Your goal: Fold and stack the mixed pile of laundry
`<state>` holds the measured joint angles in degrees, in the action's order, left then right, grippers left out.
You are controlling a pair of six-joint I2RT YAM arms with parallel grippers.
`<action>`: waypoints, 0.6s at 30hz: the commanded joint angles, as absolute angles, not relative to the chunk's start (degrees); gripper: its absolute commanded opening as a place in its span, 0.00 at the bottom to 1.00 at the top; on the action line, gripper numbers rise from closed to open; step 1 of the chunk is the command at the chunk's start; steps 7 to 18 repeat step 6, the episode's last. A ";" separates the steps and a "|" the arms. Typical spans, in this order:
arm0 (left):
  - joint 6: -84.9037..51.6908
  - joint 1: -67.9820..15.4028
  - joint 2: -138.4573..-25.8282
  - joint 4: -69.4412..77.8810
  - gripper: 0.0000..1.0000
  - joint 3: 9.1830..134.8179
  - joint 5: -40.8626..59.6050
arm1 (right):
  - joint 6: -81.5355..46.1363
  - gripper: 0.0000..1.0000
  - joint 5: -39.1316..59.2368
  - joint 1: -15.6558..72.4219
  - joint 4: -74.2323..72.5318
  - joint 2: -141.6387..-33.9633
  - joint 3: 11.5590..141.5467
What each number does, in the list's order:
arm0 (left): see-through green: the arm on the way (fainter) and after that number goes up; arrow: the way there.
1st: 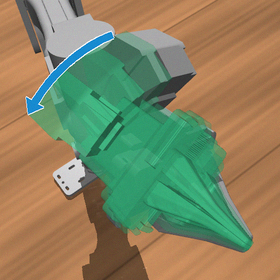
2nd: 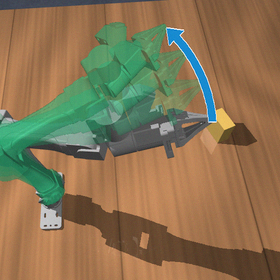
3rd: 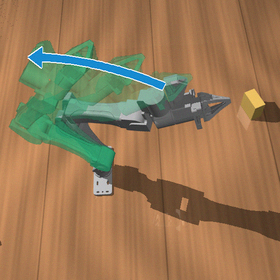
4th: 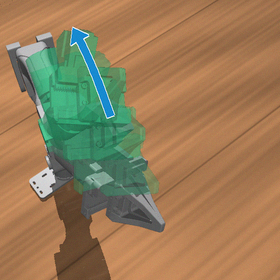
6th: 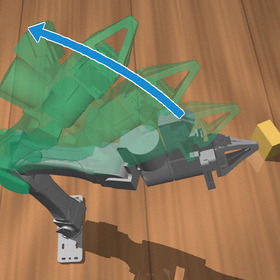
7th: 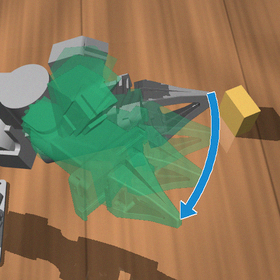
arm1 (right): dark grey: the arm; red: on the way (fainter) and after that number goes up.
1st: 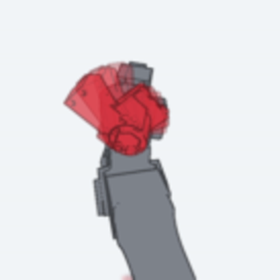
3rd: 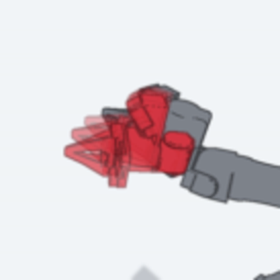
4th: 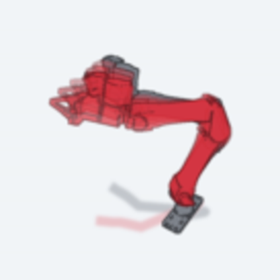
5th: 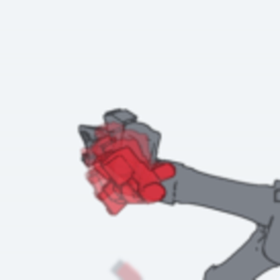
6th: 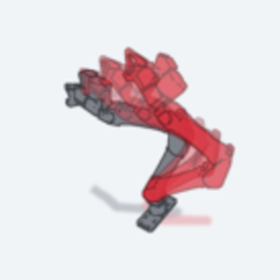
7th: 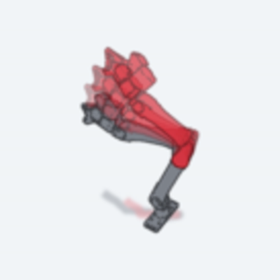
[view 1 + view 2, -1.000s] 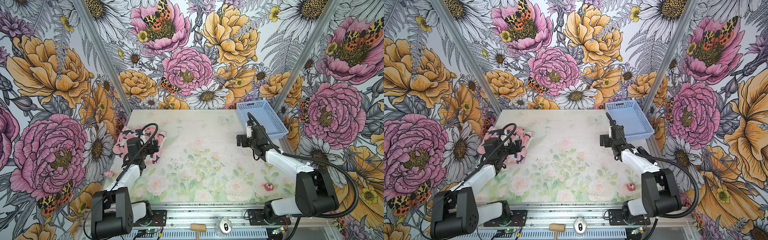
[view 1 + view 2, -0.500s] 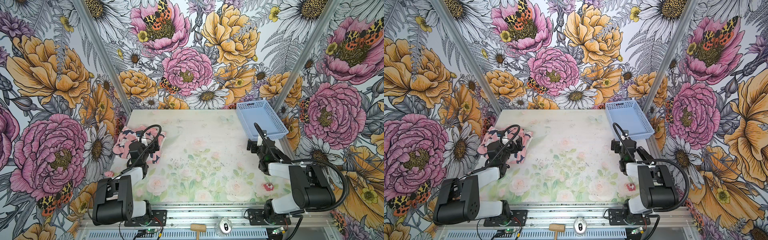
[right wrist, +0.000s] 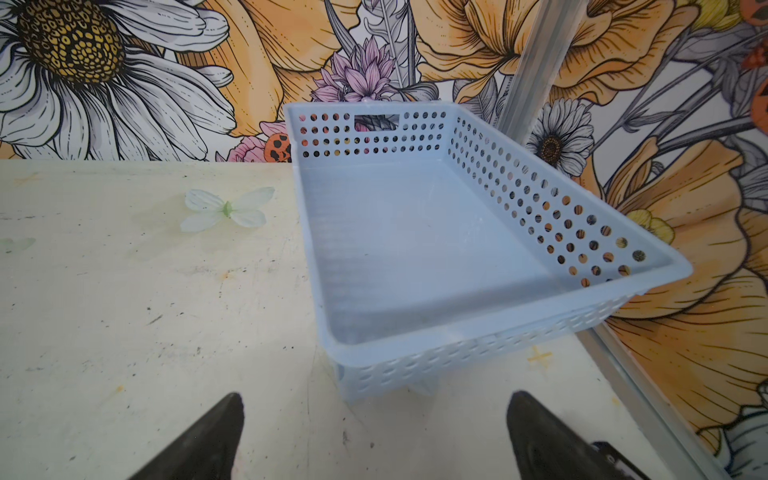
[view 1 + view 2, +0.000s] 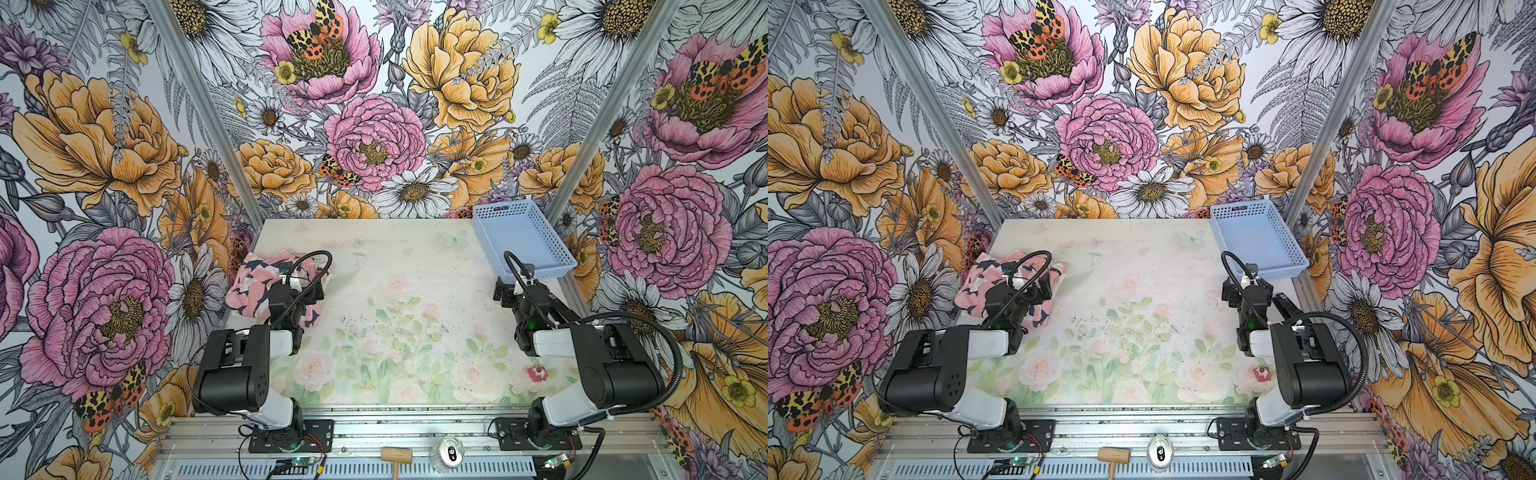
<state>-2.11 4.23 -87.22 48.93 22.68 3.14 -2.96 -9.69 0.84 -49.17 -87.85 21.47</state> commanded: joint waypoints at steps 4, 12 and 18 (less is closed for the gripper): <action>-1.60 3.78 -87.63 52.29 0.99 21.80 1.41 | -3.69 1.00 -10.54 1.14 -51.30 -87.97 21.58; -1.67 3.85 -87.76 52.25 0.99 21.80 1.32 | -3.68 1.00 -10.57 1.14 -51.33 -87.90 21.50; -1.67 3.85 -87.76 52.25 0.99 21.80 1.32 | -3.68 1.00 -10.57 1.14 -51.33 -87.90 21.50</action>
